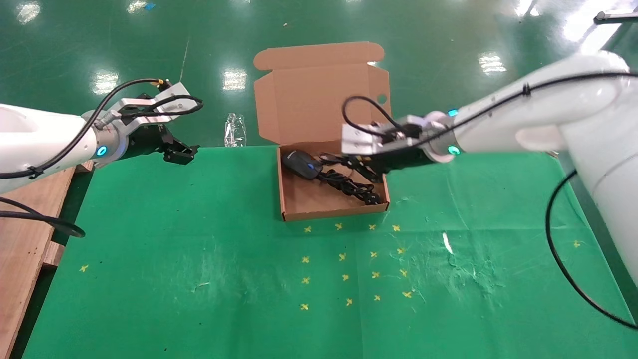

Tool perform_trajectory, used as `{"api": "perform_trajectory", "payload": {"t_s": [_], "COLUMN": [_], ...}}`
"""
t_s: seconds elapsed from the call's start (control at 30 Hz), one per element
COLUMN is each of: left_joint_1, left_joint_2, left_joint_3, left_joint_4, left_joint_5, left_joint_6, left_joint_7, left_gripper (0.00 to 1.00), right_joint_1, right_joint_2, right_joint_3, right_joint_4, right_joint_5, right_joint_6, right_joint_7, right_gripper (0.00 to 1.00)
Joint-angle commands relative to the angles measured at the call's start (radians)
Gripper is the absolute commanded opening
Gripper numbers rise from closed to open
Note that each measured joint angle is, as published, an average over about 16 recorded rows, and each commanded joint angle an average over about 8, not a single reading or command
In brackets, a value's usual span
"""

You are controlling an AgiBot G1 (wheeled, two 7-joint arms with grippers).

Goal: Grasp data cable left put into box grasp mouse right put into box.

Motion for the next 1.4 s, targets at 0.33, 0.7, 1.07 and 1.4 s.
{"api": "perform_trajectory", "payload": {"t_s": [0.33, 0.7, 1.07, 1.4], "left_joint_1": [0.000, 0.000, 0.000, 0.000], "left_joint_2": [0.000, 0.000, 0.001, 0.001], "left_joint_3": [0.000, 0.000, 0.000, 0.000], "left_joint_4": [0.000, 0.000, 0.000, 0.000], "left_joint_5": [0.000, 0.000, 0.000, 0.000], "left_joint_6": [0.000, 0.001, 0.000, 0.000], "left_joint_7": [-0.001, 0.000, 0.000, 0.000], "left_gripper": [1.00, 1.00, 1.00, 1.00], "right_joint_1": [-0.014, -0.007, -0.046, -0.155], "right_joint_2": [0.001, 0.002, 0.049, 0.170], "right_joint_3": [-0.005, -0.001, 0.027, 0.099], "right_joint_4": [-0.014, -0.002, 0.060, 0.210], "right_joint_5": [0.007, 0.004, 0.070, 0.243], "right_joint_6": [0.013, 0.005, -0.026, -0.099], "right_joint_7": [-0.007, -0.002, 0.028, 0.102], "right_gripper": [1.00, 1.00, 1.00, 1.00]}}
